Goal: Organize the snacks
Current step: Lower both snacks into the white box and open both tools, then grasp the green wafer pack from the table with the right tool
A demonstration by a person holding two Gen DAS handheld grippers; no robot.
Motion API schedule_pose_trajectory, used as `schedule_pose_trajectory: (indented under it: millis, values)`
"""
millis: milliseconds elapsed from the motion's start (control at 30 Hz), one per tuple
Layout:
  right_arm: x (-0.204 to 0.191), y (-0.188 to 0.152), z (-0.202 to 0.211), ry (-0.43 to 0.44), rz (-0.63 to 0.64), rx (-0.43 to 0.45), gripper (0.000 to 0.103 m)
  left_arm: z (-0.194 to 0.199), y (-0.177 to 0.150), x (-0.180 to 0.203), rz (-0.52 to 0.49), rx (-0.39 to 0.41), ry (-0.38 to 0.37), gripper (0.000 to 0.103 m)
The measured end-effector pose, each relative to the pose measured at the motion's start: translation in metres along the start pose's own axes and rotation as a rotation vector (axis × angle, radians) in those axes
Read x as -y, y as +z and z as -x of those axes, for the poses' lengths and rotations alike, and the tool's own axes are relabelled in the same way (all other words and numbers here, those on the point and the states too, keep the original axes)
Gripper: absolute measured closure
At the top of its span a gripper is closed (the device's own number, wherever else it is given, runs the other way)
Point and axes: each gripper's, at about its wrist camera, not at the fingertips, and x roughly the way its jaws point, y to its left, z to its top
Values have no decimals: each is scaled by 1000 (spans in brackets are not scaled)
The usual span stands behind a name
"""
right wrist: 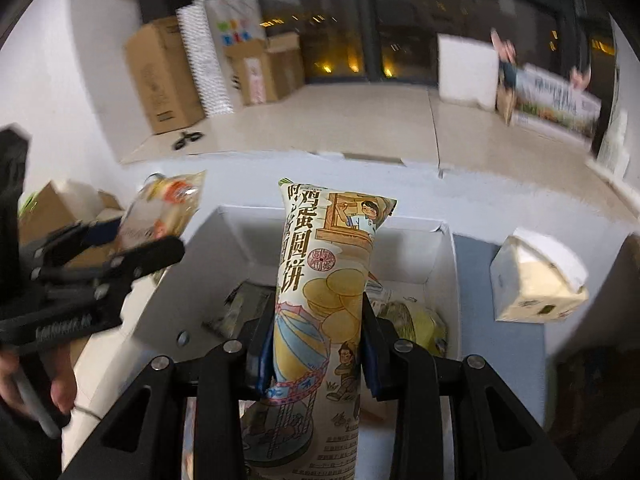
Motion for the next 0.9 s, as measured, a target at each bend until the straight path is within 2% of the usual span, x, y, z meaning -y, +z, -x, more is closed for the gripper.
schedule_pose_trajectory:
  millis: [67,100,133,167,200,233,333,500,633,700,833,900]
  values:
    - [9,5,-14,27,-49,-25,63,-14,-2,-3,-2,-28,-6,17]
    - [10,7,-20,28,-49,-33,60,-21,-5,-6,8,-50,6,6]
    - [10,8,-25,28,-38,-46,41,-23,-7,-8,14,-52,15,0]
    - [10,7,-27,22,-29,-44,16,-23,-11,-10,16,-46,10,0]
    - [11,7,-25,13,-31,-27,8,-23,-14,-11,18,-47,4,0]
    - [14,6,-21,17,-43,-1,5,-22,-17,-12,21,-53,-4,0]
    - [20,3,-13,73,-95,16,0,-16,-22,-13,18,-46,7,0]
    - [15,1,12,70,-64,82,0,5,-24,-15,7,-36,-6,0]
    - [8,-8,40,97,-23,123,0,39,-30,-6,-77,-45,-14,0]
    - [5,-15,54,119,-7,144,0,65,-40,2,-115,-33,-26,0]
    - [-2,-45,88,164,51,183,0,108,-68,15,-151,-4,-108,0]
    - [-5,-64,104,154,91,202,0,126,-87,21,-170,0,-123,0]
